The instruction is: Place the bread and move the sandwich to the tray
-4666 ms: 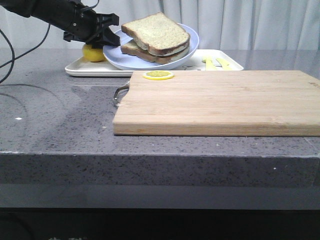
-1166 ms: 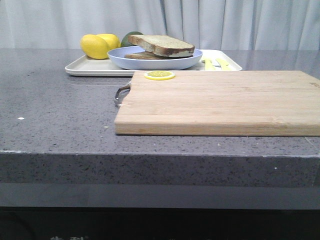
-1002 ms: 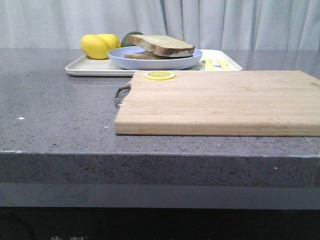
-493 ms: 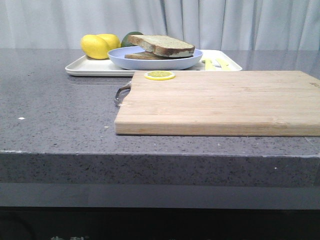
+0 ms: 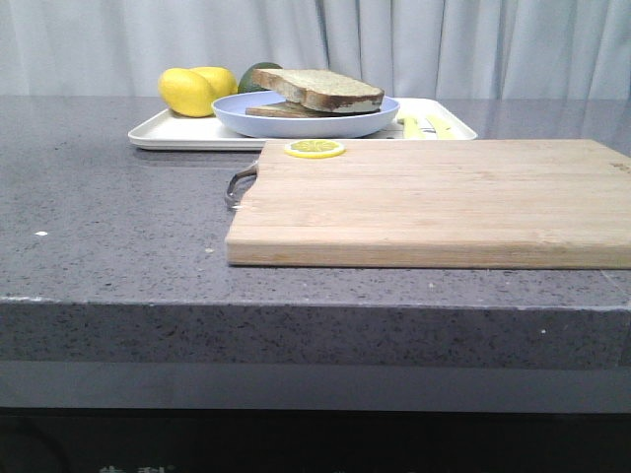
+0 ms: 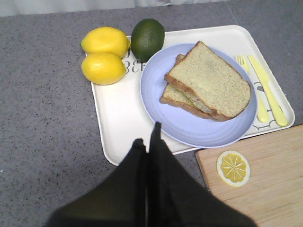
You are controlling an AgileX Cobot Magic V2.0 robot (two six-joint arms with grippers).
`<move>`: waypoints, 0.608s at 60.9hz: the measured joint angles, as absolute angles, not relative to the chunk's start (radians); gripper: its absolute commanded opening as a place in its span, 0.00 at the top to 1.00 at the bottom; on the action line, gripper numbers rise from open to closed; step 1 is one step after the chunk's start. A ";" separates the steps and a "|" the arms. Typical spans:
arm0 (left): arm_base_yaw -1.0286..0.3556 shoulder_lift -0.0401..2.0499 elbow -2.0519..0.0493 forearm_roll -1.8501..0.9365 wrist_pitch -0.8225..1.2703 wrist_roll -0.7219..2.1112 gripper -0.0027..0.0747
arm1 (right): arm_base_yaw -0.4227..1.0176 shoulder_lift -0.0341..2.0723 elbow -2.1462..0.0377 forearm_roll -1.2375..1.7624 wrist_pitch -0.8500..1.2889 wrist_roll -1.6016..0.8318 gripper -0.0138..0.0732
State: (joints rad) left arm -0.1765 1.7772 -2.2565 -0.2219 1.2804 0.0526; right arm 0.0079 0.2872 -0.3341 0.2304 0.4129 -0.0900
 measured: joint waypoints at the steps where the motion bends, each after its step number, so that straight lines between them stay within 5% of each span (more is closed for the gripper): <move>1: -0.177 1.774 -2.257 -0.221 1.280 0.055 0.99 | 0.008 0.287 -0.334 0.230 0.413 -0.090 0.91; 37: -0.177 1.636 -2.018 -0.091 1.277 0.055 0.99 | 0.008 0.287 -0.334 0.230 0.413 -0.090 0.91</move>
State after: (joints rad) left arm -0.1765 1.6364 -2.0184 -0.0906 1.2768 0.0546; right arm 0.0079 0.2872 -0.3341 0.2304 0.4129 -0.0900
